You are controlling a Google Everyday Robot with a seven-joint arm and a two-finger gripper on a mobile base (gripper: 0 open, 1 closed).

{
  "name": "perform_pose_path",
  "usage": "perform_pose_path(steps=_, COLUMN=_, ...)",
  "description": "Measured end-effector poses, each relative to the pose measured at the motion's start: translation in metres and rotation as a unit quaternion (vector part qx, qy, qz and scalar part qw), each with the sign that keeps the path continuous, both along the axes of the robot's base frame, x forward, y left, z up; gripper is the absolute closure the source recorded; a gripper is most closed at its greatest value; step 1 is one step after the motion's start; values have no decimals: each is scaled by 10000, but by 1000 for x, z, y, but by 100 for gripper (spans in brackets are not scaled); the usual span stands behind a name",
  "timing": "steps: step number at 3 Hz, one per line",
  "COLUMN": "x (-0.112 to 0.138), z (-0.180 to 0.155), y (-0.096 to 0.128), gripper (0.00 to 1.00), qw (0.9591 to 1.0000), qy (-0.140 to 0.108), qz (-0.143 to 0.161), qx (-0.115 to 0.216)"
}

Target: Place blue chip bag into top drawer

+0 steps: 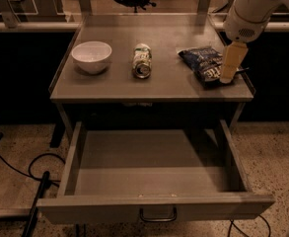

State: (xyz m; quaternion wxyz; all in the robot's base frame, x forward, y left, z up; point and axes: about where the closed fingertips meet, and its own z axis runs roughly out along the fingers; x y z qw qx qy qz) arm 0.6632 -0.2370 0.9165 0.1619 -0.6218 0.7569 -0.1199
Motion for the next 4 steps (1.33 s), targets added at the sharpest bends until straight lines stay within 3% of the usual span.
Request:
perform_pose_path(steps=1, x=0, z=0, y=0, gripper=0, qw=10000, qy=2, qz=2, qx=-1)
perform_pose_path(steps=4, x=56, z=-49, y=-1, gripper=0, qw=9987, qy=16, qz=84, qx=-493)
